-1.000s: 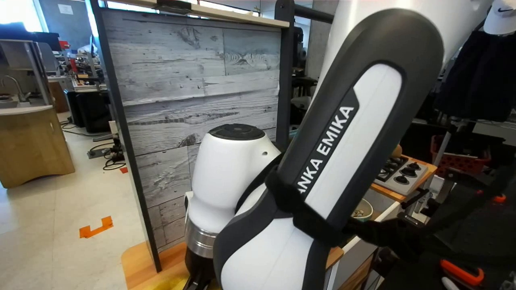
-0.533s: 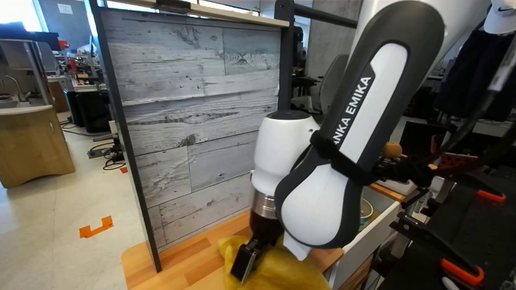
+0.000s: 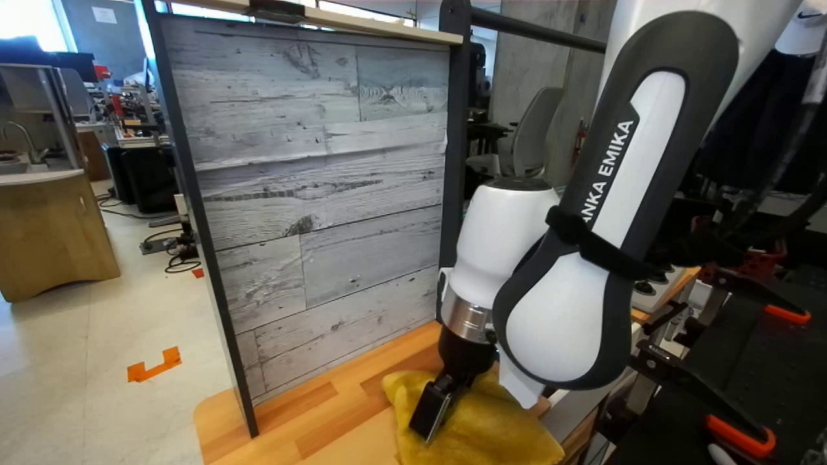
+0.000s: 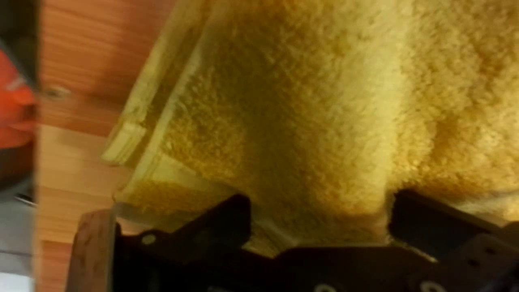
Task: Pick the objects on the counter and the stove and put them in the pots in the sink, then wipe the counter with the cloth
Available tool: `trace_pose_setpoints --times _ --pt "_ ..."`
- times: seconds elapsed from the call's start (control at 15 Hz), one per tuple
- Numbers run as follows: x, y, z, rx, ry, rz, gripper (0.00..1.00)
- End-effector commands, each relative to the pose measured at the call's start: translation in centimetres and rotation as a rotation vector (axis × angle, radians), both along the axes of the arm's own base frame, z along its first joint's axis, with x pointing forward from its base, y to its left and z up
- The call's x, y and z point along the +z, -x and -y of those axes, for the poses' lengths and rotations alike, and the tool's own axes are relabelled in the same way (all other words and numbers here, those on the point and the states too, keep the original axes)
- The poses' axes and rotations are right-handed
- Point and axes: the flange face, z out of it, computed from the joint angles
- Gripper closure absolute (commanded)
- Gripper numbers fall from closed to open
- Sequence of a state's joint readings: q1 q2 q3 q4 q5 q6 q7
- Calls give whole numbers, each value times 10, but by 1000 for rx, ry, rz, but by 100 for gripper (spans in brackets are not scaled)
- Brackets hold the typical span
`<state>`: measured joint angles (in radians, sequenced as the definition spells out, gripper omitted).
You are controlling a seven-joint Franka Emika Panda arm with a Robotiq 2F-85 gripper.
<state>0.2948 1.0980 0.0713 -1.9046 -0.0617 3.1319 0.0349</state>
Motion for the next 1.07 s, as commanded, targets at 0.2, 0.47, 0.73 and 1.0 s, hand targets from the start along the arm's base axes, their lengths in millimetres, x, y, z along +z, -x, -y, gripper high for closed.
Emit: trace_pose_setpoints --times 0.2,0.47,0.73,1.0 --pt "-11 1 -144 219 -62 76 0" --pt "-1 -28 -93 147 -54 135 0" --pt "-8 -34 15 -64 -16 116 0" --pt "-15 -33 37 -41 -19 107 0"
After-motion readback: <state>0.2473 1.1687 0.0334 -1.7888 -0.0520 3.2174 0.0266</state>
